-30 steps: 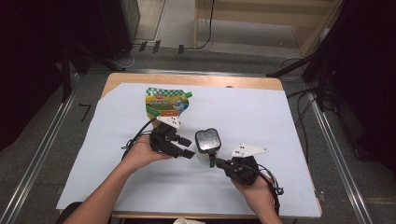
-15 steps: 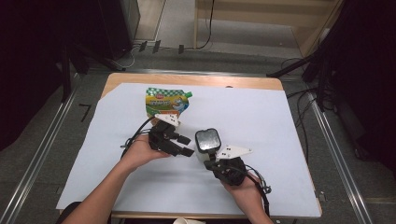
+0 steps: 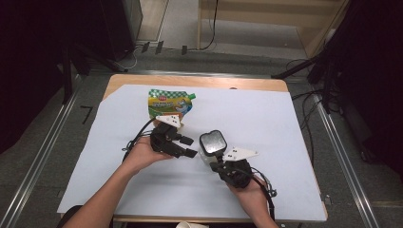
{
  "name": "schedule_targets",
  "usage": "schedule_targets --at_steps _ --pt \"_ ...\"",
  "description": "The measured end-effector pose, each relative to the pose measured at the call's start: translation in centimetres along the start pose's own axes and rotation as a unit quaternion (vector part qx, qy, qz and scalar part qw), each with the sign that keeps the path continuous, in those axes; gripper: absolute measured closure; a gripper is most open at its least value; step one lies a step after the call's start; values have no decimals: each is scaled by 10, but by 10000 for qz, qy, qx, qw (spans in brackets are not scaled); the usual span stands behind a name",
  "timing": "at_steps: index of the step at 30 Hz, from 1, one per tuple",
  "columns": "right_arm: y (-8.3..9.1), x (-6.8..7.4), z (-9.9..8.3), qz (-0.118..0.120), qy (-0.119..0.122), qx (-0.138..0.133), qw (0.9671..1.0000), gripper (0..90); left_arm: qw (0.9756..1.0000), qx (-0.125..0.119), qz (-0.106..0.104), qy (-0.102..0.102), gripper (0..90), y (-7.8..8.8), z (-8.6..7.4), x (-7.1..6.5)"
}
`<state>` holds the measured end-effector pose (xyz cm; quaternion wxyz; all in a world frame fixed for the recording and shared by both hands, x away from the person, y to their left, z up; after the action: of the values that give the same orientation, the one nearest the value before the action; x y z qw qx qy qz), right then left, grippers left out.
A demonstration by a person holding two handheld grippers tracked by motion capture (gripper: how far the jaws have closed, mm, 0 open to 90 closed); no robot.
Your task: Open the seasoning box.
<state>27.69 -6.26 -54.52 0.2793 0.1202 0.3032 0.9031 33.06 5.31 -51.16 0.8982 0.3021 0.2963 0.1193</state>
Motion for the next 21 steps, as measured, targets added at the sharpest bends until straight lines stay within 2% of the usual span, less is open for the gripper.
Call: schedule_targets --at_steps 3,8,15,21 --pt "3 -5 -1 -33 -61 -10 10000 900 10000 -77 -6 3 421 1 2 -1" --pt "8 -14 -4 -132 -137 10 9998 900 10000 -19 0 38 419 -1 1 -1" --pt "14 -21 -7 -146 -257 43 9996 900 10000 75 24 26 416 -2 -1 0" --pt "20 -34 -15 -210 -331 82 9992 900 10000 48 -44 -23 426 -5 0 -5"
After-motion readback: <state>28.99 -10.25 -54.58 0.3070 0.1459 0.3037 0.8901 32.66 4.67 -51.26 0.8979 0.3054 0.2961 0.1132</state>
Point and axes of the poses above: each handheld gripper's, and its own axes: y roughly backward along the jaws, z roughly out of its top, x roughly to its left, the point moved 10 cm from there along -y, roughly forward along the jaws, and after that the axes turned 11 degrees about y, right-handed, at the moved point
